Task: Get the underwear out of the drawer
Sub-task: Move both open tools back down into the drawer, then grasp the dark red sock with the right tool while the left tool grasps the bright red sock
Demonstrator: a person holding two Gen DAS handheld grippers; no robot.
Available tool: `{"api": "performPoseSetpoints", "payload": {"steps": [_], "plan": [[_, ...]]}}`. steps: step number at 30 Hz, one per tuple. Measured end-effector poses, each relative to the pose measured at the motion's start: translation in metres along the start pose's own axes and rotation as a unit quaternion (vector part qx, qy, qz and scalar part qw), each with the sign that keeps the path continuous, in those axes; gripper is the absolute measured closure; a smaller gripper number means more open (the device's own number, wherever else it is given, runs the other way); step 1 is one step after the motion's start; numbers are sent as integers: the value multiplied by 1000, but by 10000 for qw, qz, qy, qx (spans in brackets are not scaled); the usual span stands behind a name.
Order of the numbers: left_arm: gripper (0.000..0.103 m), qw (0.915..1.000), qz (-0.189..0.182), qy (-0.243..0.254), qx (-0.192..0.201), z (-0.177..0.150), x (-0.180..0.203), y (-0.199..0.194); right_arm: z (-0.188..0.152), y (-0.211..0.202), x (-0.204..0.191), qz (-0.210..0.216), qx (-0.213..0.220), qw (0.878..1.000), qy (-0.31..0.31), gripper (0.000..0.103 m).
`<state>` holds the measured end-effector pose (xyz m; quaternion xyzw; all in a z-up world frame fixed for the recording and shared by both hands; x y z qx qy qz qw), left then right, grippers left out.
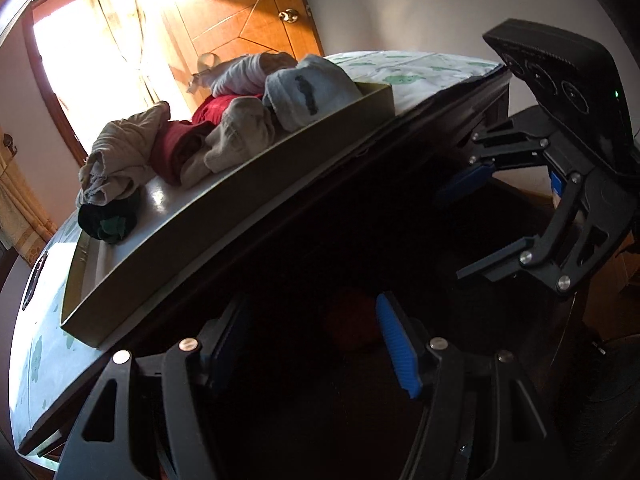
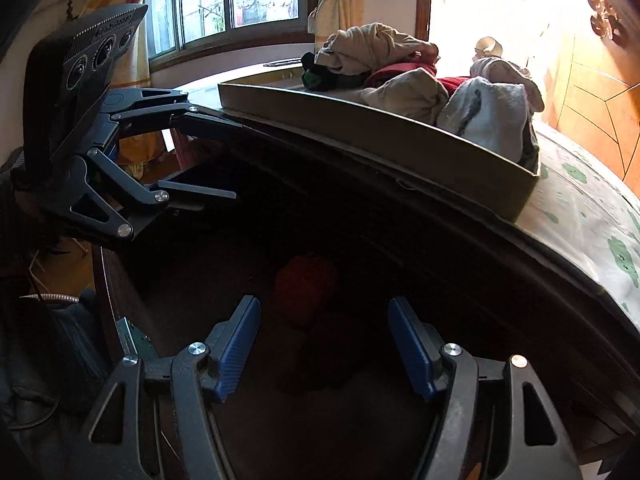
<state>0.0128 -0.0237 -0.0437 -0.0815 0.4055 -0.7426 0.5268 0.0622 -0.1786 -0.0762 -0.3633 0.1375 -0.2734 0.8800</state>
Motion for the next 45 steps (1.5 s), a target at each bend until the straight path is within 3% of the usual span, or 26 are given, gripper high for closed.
{"api": "performPoseSetpoints", "payload": {"steps": [5, 12, 24, 36, 41, 42, 45], "plan": [[37, 9964, -329, 591, -520, -9, 21, 27, -4, 15, -1, -7, -377, 9993, -46, 35], [37, 9859, -718, 1198, -917, -12, 39, 57, -11, 25, 6, 35, -687, 9976, 105, 35], [37, 9687, -659, 2219, -892, -16, 71, 90, -14, 33, 19, 336, -723, 9960, 416, 35], [37, 9698, -387, 2275, -795, -18, 74, 103, -17, 37, 23, 452, -830, 9941, 539, 35], [38, 9729, -465, 2127, -772, -18, 70, 107, -18, 41, 24, 518, -902, 9927, 610, 35], [39, 9735, -502, 2091, -783, -19, 69, 107, -18, 42, 24, 522, -907, 9926, 622, 35], [58, 9768, -636, 1822, -933, -19, 60, 114, -18, 42, 25, 528, -915, 9922, 661, 35]]}}
Point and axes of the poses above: each gripper's, at about its wrist camera, not at the fingertips, and y roughly the way its jaws point, x to its right, z to its top, the point moved 5 cm from there along y, roughly the way its jaws point, and after that the axes turned 4 degrees about z, right-handed, at the moved point
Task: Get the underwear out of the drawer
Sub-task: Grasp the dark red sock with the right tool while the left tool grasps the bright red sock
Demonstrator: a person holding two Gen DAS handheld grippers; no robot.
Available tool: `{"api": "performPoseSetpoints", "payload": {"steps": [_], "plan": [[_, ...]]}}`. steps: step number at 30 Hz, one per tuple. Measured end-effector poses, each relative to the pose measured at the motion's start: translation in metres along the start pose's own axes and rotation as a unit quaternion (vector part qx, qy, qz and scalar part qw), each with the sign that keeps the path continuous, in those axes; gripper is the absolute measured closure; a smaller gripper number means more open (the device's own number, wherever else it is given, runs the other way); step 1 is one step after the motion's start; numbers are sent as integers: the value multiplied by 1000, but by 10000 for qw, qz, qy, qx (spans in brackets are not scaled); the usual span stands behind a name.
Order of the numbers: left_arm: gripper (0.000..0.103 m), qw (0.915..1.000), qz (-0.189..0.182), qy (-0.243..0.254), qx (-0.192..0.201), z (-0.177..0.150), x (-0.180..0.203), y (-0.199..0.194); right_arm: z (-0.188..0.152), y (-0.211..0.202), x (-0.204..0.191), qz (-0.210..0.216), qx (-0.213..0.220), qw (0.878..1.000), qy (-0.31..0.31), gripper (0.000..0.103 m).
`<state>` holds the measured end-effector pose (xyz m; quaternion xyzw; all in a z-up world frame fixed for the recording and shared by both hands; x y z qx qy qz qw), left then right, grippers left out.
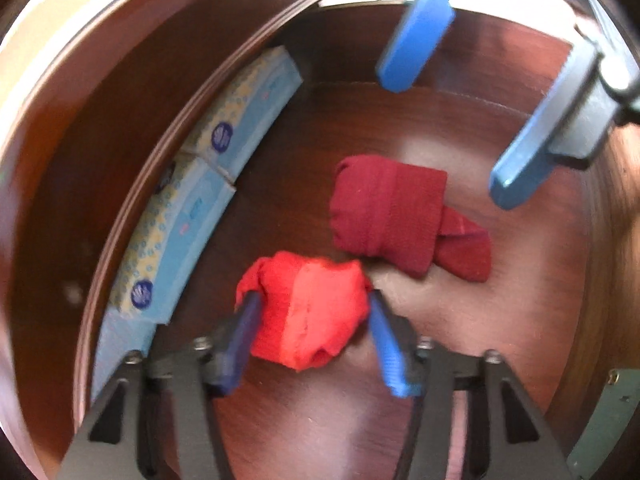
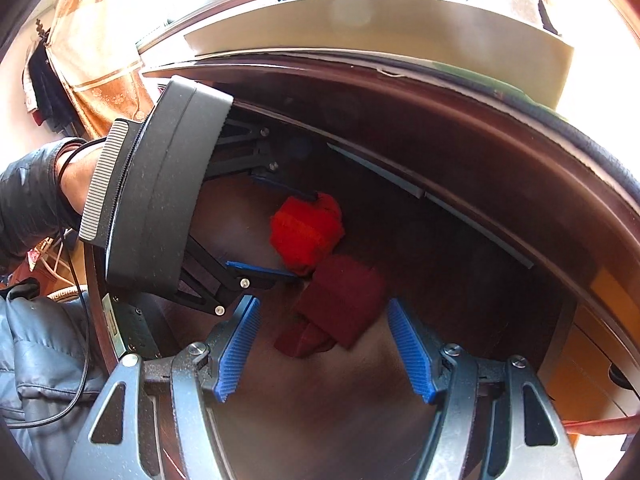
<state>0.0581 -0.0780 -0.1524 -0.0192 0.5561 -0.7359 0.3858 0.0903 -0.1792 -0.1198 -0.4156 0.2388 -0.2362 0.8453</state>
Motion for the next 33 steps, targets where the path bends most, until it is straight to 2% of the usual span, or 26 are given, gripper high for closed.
{"api": "performPoseSetpoints", "payload": {"steps": [2, 8, 12, 14, 23, 29, 33], "plan": [[65, 9998, -62, -175, -34, -2, -5, 1, 0, 1, 2, 12, -7, 10000, 40, 35], [76, 9971, -409, -591, -246, -12, -18, -4, 0, 11, 9, -61, -244, 9994, 244, 35], [77, 9935, -557, -921, -366, -22, -27, -12, 1, 21, 6, -139, -557, 9982, 142, 35], [78, 9923, -517, -1057, -398, -27, -34, -16, 2, 27, 4, -173, -687, 9974, 107, 35], [78, 9817, -566, -1800, -256, -43, -64, -47, 14, 52, 4, -193, -1048, 9941, 191, 35], [78, 9726, -672, -2216, -192, -58, -66, -66, 22, 58, 10, -161, -1050, 9937, 347, 35], [78, 9689, -664, -2380, -166, -64, -72, -63, 29, 61, 15, -189, -1080, 9933, 369, 35]]}}
Point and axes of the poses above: each gripper's, at about its wrist camera, not at the fingertips, and y roughly the way its jaws point, x to its right, z to its top, the point moved 5 cm from there along y, roughly the way its jaws point, and after that the axes turned 4 degrees about z, right-handed, at the moved point
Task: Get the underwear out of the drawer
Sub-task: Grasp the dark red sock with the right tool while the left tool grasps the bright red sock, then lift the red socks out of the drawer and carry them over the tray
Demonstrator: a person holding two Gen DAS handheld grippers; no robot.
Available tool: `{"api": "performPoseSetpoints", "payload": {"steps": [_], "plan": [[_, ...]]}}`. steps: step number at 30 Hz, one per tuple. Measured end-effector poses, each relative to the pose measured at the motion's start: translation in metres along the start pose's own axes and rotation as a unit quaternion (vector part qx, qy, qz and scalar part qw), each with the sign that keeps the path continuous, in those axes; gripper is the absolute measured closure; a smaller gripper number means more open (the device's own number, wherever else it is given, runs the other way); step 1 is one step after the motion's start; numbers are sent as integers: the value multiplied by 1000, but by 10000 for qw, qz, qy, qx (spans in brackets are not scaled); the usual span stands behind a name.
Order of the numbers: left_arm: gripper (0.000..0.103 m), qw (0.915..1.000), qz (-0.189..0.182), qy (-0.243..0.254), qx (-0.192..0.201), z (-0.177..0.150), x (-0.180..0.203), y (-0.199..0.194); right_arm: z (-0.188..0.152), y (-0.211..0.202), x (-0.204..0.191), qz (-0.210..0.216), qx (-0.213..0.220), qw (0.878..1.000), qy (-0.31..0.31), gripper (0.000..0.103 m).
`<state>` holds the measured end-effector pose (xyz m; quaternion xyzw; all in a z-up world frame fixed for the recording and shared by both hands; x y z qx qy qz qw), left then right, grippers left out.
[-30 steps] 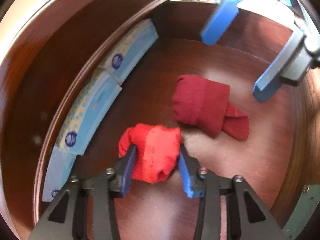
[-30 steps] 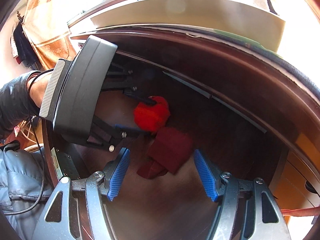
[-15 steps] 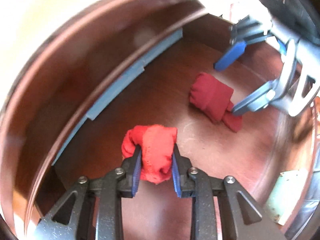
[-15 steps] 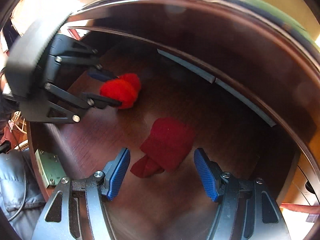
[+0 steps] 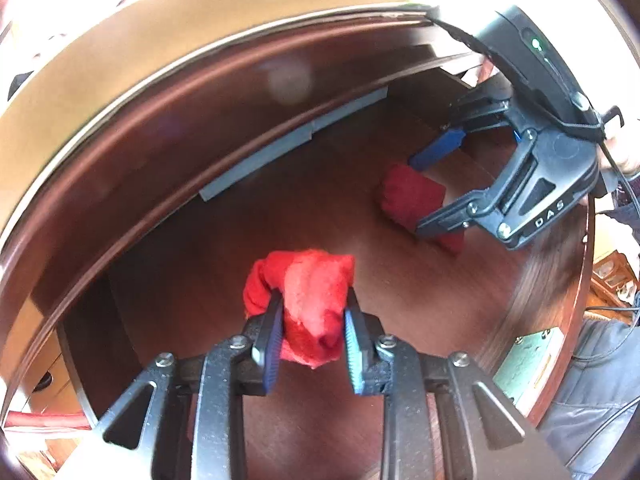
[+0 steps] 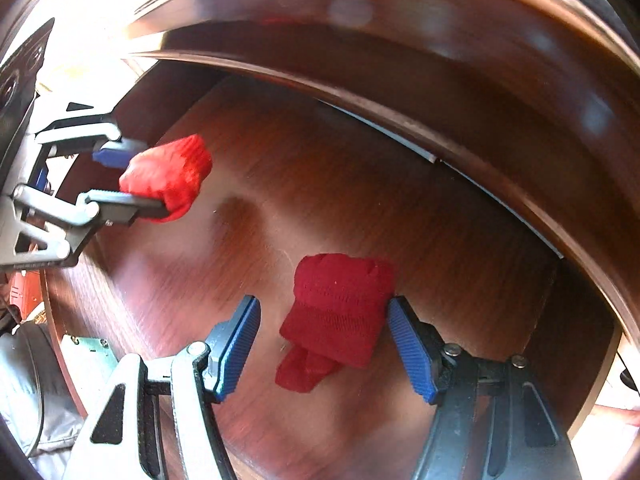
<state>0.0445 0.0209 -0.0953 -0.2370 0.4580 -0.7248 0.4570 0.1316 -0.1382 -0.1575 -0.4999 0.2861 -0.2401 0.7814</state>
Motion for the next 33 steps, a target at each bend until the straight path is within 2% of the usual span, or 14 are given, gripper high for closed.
{"api": "performPoseSetpoints", "payload": {"steps": [3, 6, 11, 13, 18, 23, 33], "plan": [[78, 9998, -91, -170, 70, -4, -2, -8, 6, -2, -2, -63, -27, 10000, -64, 37], [78, 9997, -63, -193, 146, 0, -6, -9, 6, 4, -6, -80, -83, 9998, -188, 55], [78, 9991, 28, -297, 302, -8, -4, -15, 8, 6, -13, -205, -101, 9991, -367, 60], [78, 9986, 103, -322, 396, -7, -3, -20, 8, 2, -15, -201, -25, 9990, -407, 64], [78, 9971, 248, -407, 589, -11, -4, -31, 1, -8, -25, -112, 210, 9990, -383, 67], [78, 9966, 344, -366, 657, -13, -3, -38, -2, -23, -33, -125, 546, 9974, -457, 68], [78, 9941, 410, -517, 864, -22, -5, -48, -7, -75, -51, -16, 1672, 9853, -360, 68]]}}
Point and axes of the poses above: each gripper's, at about its wrist camera, not at the fingertips, and y roughly the way its jaws point, x to its right, z to its top, the point moved 5 cm from there along y, roughly the way its jaws point, and after that the axes turned 4 degrees about z, right-handed, at the moved point
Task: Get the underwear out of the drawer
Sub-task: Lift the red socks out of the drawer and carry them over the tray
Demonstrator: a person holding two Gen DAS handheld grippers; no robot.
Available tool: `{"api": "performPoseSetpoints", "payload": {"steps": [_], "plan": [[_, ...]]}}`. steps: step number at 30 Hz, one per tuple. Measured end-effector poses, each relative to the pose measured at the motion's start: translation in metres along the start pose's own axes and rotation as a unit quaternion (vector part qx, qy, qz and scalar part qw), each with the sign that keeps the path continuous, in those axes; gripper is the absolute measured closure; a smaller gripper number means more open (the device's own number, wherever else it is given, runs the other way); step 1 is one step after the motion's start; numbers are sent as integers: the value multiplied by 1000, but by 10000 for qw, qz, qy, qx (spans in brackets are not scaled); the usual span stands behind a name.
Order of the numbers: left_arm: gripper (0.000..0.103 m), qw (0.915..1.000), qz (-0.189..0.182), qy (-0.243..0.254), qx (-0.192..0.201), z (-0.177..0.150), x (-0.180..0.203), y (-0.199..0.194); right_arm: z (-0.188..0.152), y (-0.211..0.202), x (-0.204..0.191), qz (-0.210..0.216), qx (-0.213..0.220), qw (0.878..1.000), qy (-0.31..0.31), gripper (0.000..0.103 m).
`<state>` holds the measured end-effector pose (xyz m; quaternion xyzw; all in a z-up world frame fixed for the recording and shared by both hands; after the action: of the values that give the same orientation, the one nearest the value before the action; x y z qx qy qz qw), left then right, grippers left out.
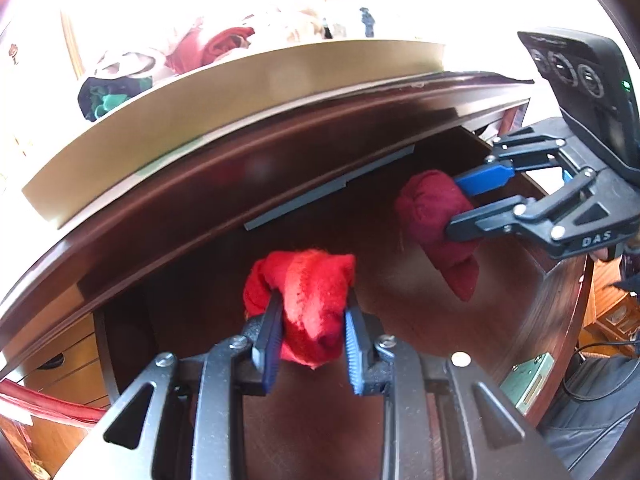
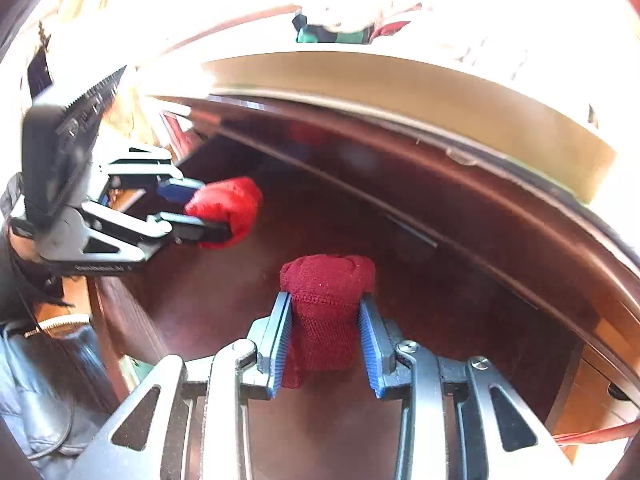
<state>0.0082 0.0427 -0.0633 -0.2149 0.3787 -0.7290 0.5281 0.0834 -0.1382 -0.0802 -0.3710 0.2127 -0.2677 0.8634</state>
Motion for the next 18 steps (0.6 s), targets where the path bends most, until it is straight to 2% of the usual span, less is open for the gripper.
{"api": "performPoseSetpoints", "payload": {"steps": [8, 12, 18], "plan": [[78, 9996, 110, -156, 204, -3, -3, -4, -4, -27, -3, 39, 673, 9976, 142, 68], [78, 9989, 204, -243, 344, -4, -5, -9, -19, -41, -1, 77, 806, 9964, 240, 68], [78, 9967, 419, -382, 582, -8, -11, -17, -24, -57, 6, 109, 1044, 9939, 348, 68]]}}
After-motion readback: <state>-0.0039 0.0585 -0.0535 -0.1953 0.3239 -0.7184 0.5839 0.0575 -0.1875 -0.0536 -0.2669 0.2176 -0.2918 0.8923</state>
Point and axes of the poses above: each gripper's, at about its wrist camera, not at the fingertips, and y roughly the way its jaws point, x to its right, z to its top, the point moved 5 cm from there along y, roughly the way its jaws point, and after that the axes turned 4 degrees about z, right-handed, at the moved point
